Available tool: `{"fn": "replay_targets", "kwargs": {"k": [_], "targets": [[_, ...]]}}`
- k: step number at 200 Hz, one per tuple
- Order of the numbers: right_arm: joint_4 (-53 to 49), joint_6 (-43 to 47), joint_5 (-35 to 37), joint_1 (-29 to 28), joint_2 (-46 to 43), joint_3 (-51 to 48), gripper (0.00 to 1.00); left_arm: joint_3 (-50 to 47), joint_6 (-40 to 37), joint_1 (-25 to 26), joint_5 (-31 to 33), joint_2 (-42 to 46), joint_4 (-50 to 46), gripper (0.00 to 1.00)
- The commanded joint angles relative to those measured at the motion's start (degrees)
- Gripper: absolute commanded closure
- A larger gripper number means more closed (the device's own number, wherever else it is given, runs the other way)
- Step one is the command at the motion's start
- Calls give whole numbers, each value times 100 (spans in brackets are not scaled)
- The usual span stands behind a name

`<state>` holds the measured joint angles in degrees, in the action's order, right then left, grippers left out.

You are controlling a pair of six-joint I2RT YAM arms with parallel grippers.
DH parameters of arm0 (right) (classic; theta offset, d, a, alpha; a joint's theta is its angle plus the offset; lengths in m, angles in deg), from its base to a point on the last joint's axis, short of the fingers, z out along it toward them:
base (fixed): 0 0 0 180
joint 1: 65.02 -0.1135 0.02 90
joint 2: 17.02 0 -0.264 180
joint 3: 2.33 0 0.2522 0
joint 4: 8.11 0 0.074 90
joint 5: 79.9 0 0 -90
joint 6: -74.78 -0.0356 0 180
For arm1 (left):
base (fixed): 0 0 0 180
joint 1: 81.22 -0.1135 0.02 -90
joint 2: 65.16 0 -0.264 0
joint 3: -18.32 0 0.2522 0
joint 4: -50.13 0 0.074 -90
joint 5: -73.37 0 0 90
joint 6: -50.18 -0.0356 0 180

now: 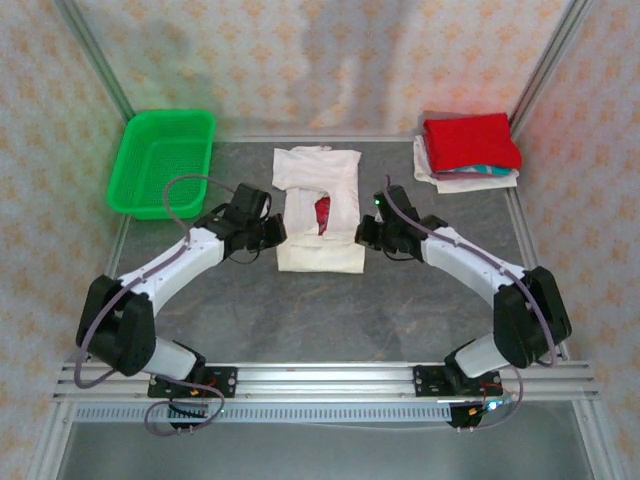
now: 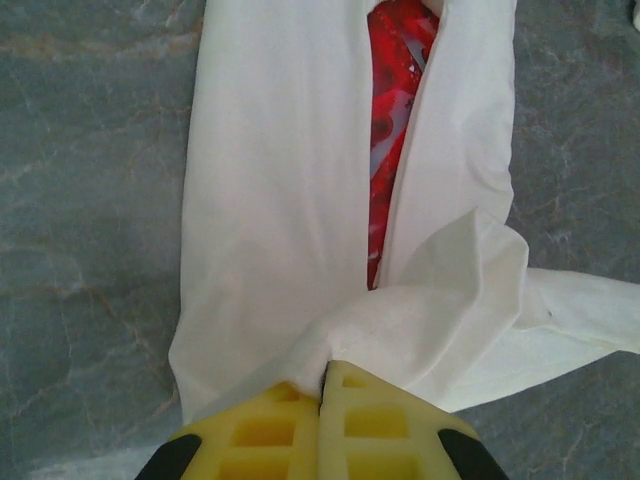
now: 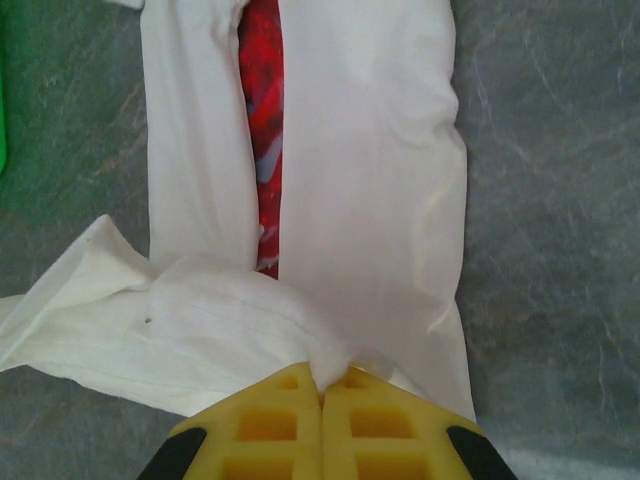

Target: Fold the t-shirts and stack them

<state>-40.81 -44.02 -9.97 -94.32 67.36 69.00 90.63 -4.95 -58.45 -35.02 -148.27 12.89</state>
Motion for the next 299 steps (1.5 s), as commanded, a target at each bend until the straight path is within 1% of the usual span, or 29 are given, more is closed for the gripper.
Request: {"fn": "replay_targets", "kwargs": {"k": [1,23,28,52,113,145,166,167,173,179,187,191,195,201,204,209,217,224,249,262,278,299], "targets": [[265,240,217,107,253,359,100,440,-371,-77,262,-282,-71,100],[359,297,250,144,532,589,100,630,-394,-147,243,-575,3,100],[358,297,254,164,592,642,100,687,-575,-161,240,-640,-10,100],[382,337,211,237,881,834,100,964,-754,-227,239,-885,-53,100],[488,466,13,559,1346,1209,100,1695,-995,-376,257,-1611,-133,100],[446,581,-149,710,1905,1801,100,2557,-1106,-522,358,-2353,-323,100],[325,613,-377,864,2425,2385,100,3602,-1364,-536,500,-3177,-738,100],[314,613,-398,869,2452,2402,100,3660,-1375,-536,511,-3212,-755,99],[278,616,-508,912,2585,2607,96,4001,-1456,-536,636,-3431,-880,90],[289,633,-565,947,2694,2758,90,4324,-1495,-541,803,-3634,-1028,90],[216,653,-547,983,2831,2975,75,4716,-1518,-545,1049,-3862,-1241,89],[87,664,-523,996,2905,3129,69,4925,-1506,-545,1183,-3951,-1356,87],[-88,680,-488,1017,2970,3297,64,5110,-1474,-545,1312,-4028,-1488,79],[-357,710,-427,1029,3034,3510,60,5334,-1420,-545,1465,-4100,-1660,66],[-450,734,-394,1031,3045,3587,59,5412,-1414,-545,1490,-4119,-1713,62],[-537,774,-383,1030,3030,3629,59,5468,-1405,-545,1495,-4082,-1737,59],[-497,783,-400,1030,2909,3526,58,5323,-1358,-536,1500,-3910,-1658,58],[-444,771,-399,1026,2747,3360,58,5009,-1266,-515,1585,-3649,-1474,59],[-160,768,-524,1019,1963,2450,57,3311,-962,-369,1951,-2408,-623,60],[-42,778,-687,953,1631,1973,58,2583,-908,-271,1901,-1951,-270,60],[30,781,-850,825,1446,1566,59,1943,-952,-140,1756,-1649,64,61],[291,697,-1082,658,1484,1321,64,1660,-1139,-26,1497,-1666,387,61]]}}
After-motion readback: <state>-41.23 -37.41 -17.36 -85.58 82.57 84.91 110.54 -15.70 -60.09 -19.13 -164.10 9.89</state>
